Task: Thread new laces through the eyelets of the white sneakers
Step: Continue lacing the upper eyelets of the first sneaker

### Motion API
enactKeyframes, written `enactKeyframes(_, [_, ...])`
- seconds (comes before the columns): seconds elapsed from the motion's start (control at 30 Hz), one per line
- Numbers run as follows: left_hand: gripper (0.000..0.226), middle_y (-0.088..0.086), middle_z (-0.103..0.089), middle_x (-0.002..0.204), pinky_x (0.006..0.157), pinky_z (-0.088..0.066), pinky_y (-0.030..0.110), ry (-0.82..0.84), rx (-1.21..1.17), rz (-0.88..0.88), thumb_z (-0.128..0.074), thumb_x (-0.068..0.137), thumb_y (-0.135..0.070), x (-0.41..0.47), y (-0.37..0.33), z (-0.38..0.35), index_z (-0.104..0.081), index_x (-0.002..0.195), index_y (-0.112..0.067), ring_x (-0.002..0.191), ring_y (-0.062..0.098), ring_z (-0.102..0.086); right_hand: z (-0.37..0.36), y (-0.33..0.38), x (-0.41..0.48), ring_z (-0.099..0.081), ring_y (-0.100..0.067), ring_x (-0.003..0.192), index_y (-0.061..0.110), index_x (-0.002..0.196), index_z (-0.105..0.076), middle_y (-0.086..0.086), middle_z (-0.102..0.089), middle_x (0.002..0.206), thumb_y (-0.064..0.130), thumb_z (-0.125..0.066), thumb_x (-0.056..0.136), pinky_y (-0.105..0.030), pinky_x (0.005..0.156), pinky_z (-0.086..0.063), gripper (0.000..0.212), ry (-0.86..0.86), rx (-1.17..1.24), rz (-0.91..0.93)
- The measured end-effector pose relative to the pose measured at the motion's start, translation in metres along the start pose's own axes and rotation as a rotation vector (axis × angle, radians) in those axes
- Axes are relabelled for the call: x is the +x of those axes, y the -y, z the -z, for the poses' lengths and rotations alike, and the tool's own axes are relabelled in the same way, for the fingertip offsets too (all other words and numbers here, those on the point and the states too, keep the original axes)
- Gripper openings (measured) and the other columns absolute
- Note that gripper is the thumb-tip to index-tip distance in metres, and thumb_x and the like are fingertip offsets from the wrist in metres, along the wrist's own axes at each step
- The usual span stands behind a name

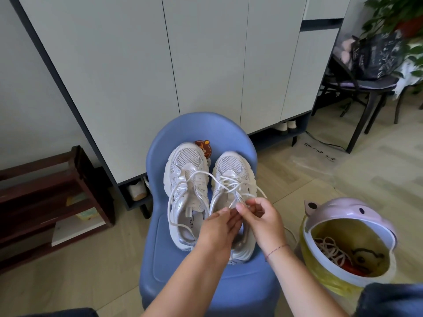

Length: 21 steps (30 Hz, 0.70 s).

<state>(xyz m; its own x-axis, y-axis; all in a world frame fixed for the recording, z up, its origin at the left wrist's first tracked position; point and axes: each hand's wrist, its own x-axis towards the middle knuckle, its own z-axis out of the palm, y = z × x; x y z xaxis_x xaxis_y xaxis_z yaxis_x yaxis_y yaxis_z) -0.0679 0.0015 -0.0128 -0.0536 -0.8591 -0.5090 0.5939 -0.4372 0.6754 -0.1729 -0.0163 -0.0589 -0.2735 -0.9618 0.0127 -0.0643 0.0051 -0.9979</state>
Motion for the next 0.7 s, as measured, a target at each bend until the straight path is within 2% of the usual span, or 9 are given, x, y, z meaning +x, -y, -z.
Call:
enactKeyframes(0.1, [0.019,0.013,-0.069,0.085,0.075,-0.055,0.026,-0.002,0.037,-0.019,-0.042,0.1,-0.005,-0.015,-0.013,0.018,-0.059,0.098,0.005,0.079,0.019,-0.067,0.003,-0.001,-0.002,-0.062,-0.009,0.076,0.02,0.087,-0.065,0.0,-0.067,0.082,0.027,-0.076,0.077,-0.016,0.069,-0.046,0.016,-0.014,0.016,0.003])
enactKeyframes(0.2, [0.02,0.007,-0.069,0.069,0.069,-0.057,0.025,-0.029,-0.025,-0.107,-0.044,0.1,-0.007,-0.026,-0.044,0.039,-0.059,0.089,0.0,0.065,0.014,-0.069,0.004,-0.001,-0.003,-0.063,-0.012,0.079,0.019,0.086,-0.067,-0.001,-0.07,0.084,0.028,-0.073,0.079,-0.018,0.069,-0.046,0.013,-0.015,0.021,0.009])
enactKeyframes(0.3, [0.017,0.004,-0.069,0.074,0.063,-0.057,0.023,-0.191,0.034,-0.286,-0.047,0.099,-0.009,-0.027,-0.066,0.058,-0.059,0.089,-0.005,0.068,0.014,-0.068,0.002,-0.001,-0.004,-0.063,-0.011,0.079,0.018,0.087,-0.068,-0.002,-0.07,0.085,0.029,-0.073,0.079,-0.017,0.069,-0.047,0.015,-0.016,0.021,0.002])
enactKeyframes(0.4, [0.001,0.0,-0.062,0.095,0.074,-0.047,0.017,-0.417,0.475,-0.583,-0.057,0.094,-0.016,-0.023,-0.054,0.065,-0.057,0.095,-0.016,0.088,0.017,-0.062,0.0,0.0,-0.004,-0.062,-0.009,0.076,0.016,0.089,-0.067,-0.002,-0.069,0.084,0.029,-0.075,0.078,-0.014,0.066,-0.046,0.018,-0.028,0.031,-0.009])
enactKeyframes(0.43, [0.009,-0.006,-0.057,0.099,0.072,-0.043,0.01,-0.443,0.649,-0.711,-0.061,0.092,-0.019,-0.022,-0.048,0.063,-0.057,0.099,-0.021,0.092,0.014,-0.059,0.0,0.001,-0.005,-0.061,-0.007,0.075,0.015,0.09,-0.067,-0.001,-0.069,0.084,0.028,-0.075,0.078,-0.013,0.066,-0.046,0.02,-0.029,0.035,-0.015])
enactKeyframes(0.5, [0.019,-0.017,-0.051,0.101,0.073,-0.04,0.01,-0.363,0.916,-0.929,-0.068,0.087,-0.02,-0.018,-0.037,0.056,-0.06,0.102,-0.026,0.095,0.01,-0.054,-0.001,0.001,-0.004,-0.061,-0.007,0.074,0.015,0.09,-0.066,0.0,-0.068,0.083,0.027,-0.075,0.078,-0.013,0.066,-0.045,0.019,-0.026,0.046,-0.027])
enactKeyframes(0.53, [0.019,-0.017,-0.051,0.1,0.076,-0.042,0.017,-0.307,1.057,-1.028,-0.07,0.084,-0.02,-0.012,-0.033,0.053,-0.065,0.101,-0.026,0.095,0.011,-0.053,-0.001,0.001,-0.004,-0.06,-0.007,0.074,0.016,0.089,-0.066,0.0,-0.067,0.082,0.026,-0.075,0.078,-0.014,0.066,-0.045,0.018,-0.027,0.054,-0.03])
enactKeyframes(0.6, [0.018,-0.008,-0.057,0.095,0.077,-0.043,0.028,-0.24,1.369,-1.199,-0.073,0.079,-0.023,0.002,-0.025,0.043,-0.071,0.098,-0.023,0.091,0.019,-0.053,-0.001,0.001,-0.004,-0.06,-0.008,0.073,0.016,0.088,-0.065,-0.002,-0.067,0.082,0.024,-0.074,0.079,-0.014,0.067,-0.046,0.015,-0.025,0.074,-0.034])
enactKeyframes(0.7, [0.022,0.001,-0.053,0.081,0.066,-0.045,0.034,-0.198,1.643,-1.228,-0.079,0.067,-0.03,0.02,-0.016,0.028,-0.073,0.086,-0.022,0.076,0.025,-0.053,0.001,0.002,-0.004,-0.06,-0.002,0.07,0.014,0.088,-0.065,-0.003,-0.067,0.082,0.023,-0.071,0.082,-0.01,0.065,-0.046,0.013,-0.018,0.052,-0.012])
